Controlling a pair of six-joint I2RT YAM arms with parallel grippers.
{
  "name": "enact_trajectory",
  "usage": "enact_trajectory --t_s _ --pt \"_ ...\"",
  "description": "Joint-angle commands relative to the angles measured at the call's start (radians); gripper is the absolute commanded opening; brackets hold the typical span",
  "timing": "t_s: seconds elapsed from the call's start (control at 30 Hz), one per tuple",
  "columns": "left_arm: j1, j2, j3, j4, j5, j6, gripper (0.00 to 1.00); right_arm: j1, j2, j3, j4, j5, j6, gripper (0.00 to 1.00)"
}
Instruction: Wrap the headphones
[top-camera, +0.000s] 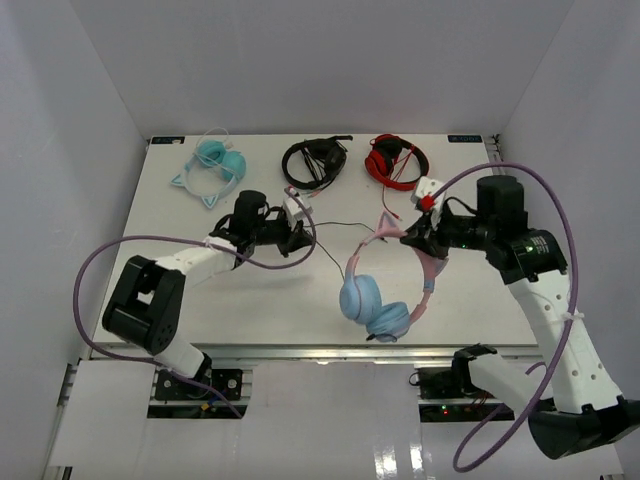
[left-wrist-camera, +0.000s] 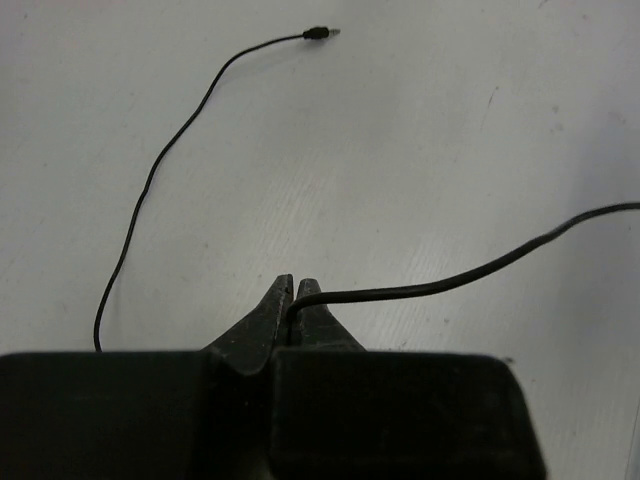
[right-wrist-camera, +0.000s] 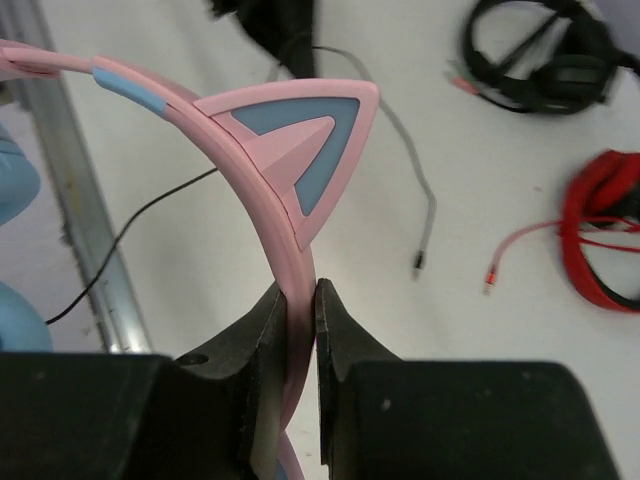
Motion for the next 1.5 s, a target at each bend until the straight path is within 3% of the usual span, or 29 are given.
enact_trajectory --t_s 0.0,0.13,0.27,0.63,0.83,0.93,1.13,1.3,1.33,1.4,1.47 --pt "-0.002 0.103 0.205 -0.289 0.177 -0.137 0.00 0.166 0.031 -0.077 0.049 0.151 0.016 0.08" --pt "-0.002 0.136 0.390 -0.408 0.150 -0.247 0.00 0.275 0.091 -0.148 0.194 0.483 0.100 0.08" --pt "-0.002 0.092 0.496 -0.473 0.152 -0.350 0.00 0.277 0.171 -0.157 0.333 0.789 0.199 0.08" --pt "-0.046 -0.016 0.532 -0.508 0.165 -0.656 0.00 0.274 0.373 -0.030 0.508 1.109 0.488 0.08" --pt "-0.108 0.029 0.595 -0.625 0.098 -0.655 0.00 0.205 0.463 0.091 0.511 1.044 0.628 0.08" --pt "-0.138 0.049 0.604 -0.617 0.080 -0.697 0.00 0.160 0.493 0.137 0.513 0.964 0.709 0.08" --pt "-0.304 0.191 0.693 -0.551 0.017 -0.819 0.00 0.104 0.552 0.217 0.511 0.827 0.827 0.08" --pt "-0.360 0.178 0.642 -0.474 -0.203 -0.838 0.01 -0.021 0.511 0.234 0.525 0.659 0.946 0.08" --pt "-0.361 0.164 0.619 -0.469 -0.244 -0.838 0.03 -0.040 0.508 0.234 0.525 0.621 0.954 0.08" --pt "-0.364 0.125 0.565 -0.406 -0.316 -0.831 0.35 -0.070 0.462 0.218 0.529 0.572 0.962 0.08" --pt "-0.374 0.090 0.531 -0.365 -0.360 -0.813 0.61 -0.079 0.423 0.191 0.542 0.560 0.961 0.08"
